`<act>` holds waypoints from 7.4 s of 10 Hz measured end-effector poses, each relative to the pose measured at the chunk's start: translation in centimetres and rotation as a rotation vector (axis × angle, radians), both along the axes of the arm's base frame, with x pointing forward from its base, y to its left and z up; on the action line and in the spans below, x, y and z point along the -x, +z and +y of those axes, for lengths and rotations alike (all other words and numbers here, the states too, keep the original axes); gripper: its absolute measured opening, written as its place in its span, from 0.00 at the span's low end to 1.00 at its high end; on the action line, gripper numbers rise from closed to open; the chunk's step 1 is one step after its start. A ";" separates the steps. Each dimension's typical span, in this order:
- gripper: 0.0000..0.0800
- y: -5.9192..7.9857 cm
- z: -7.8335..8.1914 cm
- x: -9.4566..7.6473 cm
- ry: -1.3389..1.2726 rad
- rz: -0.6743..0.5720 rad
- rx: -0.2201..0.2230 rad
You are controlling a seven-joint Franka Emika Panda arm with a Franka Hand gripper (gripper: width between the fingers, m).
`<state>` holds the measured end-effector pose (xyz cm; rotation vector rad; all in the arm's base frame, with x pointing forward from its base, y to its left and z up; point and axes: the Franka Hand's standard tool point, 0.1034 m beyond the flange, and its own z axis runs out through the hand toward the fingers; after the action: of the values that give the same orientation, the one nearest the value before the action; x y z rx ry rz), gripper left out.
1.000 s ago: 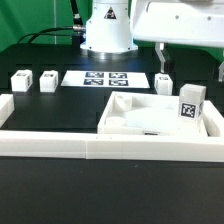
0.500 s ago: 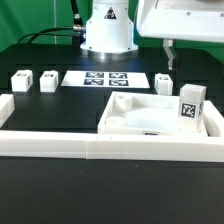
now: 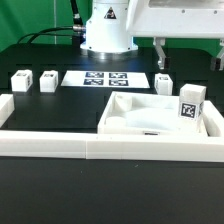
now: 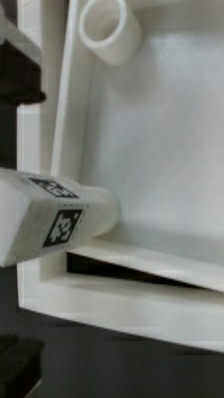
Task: Assemble square table
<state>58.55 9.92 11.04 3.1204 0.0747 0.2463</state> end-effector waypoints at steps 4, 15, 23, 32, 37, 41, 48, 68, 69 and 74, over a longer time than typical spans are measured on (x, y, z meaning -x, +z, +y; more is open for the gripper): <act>0.81 -1.9 0.0 2.9 -0.019 0.093 -0.002; 0.81 -4.9 0.6 13.0 -0.140 0.914 -0.036; 0.81 -6.9 1.4 15.0 -0.190 0.990 -0.025; 0.81 -8.1 0.4 17.6 -0.186 1.053 -0.049; 0.81 -10.2 1.7 21.4 -0.239 1.093 -0.024; 0.53 -10.2 1.4 21.3 -0.247 1.090 -0.028; 0.36 -10.2 1.1 21.2 -0.254 1.090 -0.032; 0.36 4.2 -7.7 3.3 -0.144 0.048 -0.048; 0.36 4.4 -8.0 2.4 -0.144 -0.054 -0.040; 0.36 6.9 -11.0 -3.6 -0.116 -0.474 0.035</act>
Offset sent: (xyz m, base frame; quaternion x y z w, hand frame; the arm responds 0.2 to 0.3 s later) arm -0.0609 0.0084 -0.0314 0.0263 -0.1124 0.0148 0.9932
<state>62.13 -1.04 17.97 2.9240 -0.1051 0.9520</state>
